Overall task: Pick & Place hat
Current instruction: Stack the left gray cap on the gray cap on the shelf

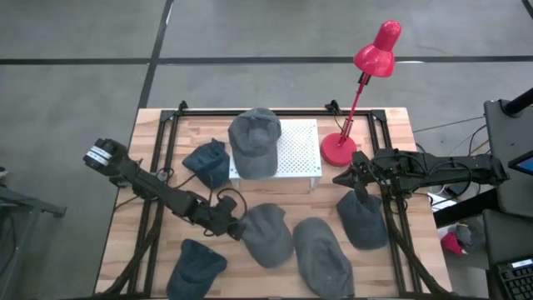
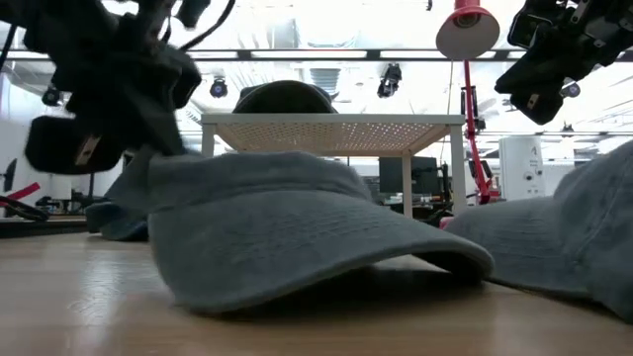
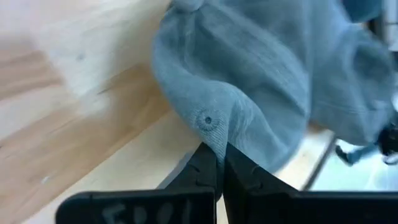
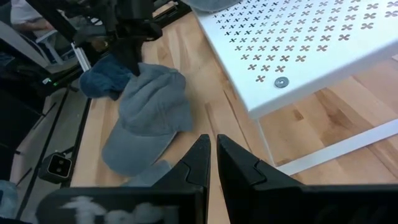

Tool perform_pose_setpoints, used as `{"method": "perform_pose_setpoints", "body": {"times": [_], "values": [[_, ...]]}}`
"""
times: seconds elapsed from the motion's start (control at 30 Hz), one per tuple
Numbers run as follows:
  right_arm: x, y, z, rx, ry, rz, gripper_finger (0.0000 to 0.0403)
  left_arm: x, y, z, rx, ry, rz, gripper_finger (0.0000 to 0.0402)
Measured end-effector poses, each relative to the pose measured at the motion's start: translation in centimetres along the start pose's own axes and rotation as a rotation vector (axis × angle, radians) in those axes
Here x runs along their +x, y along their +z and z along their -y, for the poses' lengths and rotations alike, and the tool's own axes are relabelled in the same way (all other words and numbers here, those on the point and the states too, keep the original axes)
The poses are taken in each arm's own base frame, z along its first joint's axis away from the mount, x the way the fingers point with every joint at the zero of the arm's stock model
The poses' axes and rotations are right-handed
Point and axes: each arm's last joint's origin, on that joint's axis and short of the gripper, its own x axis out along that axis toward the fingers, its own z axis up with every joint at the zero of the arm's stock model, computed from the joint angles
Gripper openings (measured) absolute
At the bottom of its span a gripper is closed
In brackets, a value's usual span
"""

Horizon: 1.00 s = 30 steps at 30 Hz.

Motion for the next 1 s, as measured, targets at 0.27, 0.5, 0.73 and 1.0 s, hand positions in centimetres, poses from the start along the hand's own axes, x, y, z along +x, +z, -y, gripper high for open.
{"method": "perform_pose_setpoints", "body": {"times": [0.27, 0.5, 0.73, 1.0], "values": [[0.0, 0.0, 0.0, 0.0, -0.007, 0.004, 0.0027, -1.0, 0.3, 0.5, 0.145, -0.041, -0.007, 0.0001], [0.0, 0.0, 0.0, 0.0, -0.008, 0.004, 0.0027, -2.7, 0.7, 0.9, 0.156, -0.088, -0.007, 0.0001], [0.0, 0.0, 0.0, 0.0, -0.009, 0.005, 0.0027, -4.5, 1.3, 1.5, 0.156, -0.146, 0.066, 0.0], [0.0, 0.0, 0.0, 0.0, -0.009, 0.005, 0.0027, -5.8, 1.7, 1.9, 0.174, -0.186, 0.105, 0.0]]}}
